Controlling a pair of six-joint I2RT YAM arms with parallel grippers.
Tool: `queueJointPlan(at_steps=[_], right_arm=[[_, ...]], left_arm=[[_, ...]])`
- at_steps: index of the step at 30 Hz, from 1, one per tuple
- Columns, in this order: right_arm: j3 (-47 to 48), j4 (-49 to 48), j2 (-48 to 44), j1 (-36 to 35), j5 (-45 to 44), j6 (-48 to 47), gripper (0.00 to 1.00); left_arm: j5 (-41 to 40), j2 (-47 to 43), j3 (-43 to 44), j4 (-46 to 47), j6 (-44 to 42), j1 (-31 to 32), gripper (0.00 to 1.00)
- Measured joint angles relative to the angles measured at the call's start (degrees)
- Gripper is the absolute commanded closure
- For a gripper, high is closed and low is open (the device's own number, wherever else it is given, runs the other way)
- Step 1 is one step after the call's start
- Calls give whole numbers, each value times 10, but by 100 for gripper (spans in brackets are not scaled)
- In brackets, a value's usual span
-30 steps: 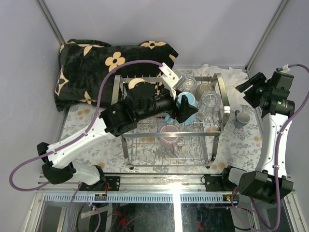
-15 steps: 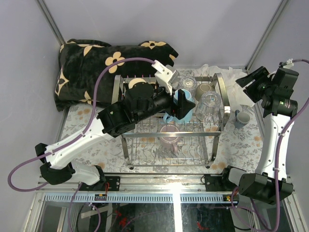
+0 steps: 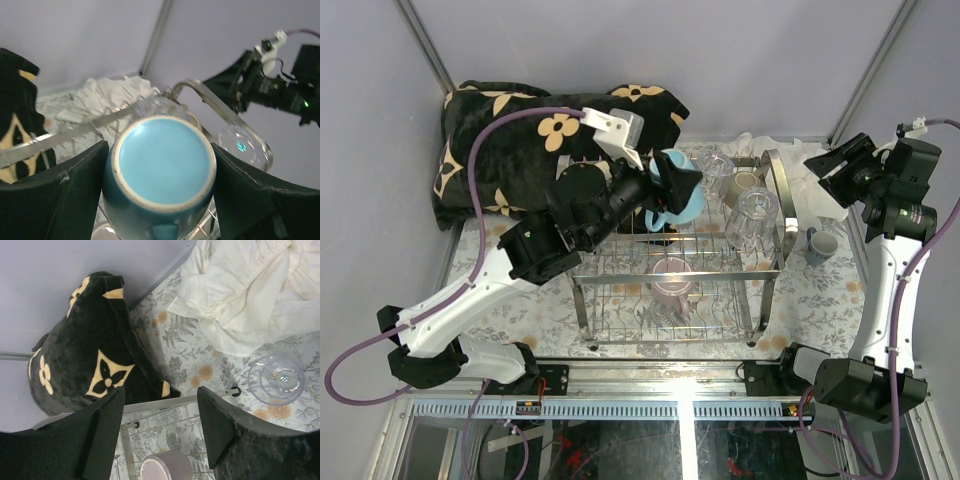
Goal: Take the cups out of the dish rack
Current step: Unload the cup from the dish rack, then place the cup at the center of the board.
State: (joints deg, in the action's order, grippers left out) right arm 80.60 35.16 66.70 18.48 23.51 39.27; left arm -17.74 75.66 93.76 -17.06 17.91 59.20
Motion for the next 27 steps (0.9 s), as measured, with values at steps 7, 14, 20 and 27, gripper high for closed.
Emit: queueJointPlan(at_steps=[7,14,20,27], right_arm=[[35,-30,13,-15,46,18,33],[65,-66,16,-36,77,37,33],[66,-101,17,-58,108,63,33],[70,-153,15,-99,136,102,32]], left_arm=[[-55,-4,0,21,4,-14,100],[-65,-5,0,25,10,-14,100],[-81,-18,0,24,26,-14,100],[-110,-34,0,20,41,-14,100]])
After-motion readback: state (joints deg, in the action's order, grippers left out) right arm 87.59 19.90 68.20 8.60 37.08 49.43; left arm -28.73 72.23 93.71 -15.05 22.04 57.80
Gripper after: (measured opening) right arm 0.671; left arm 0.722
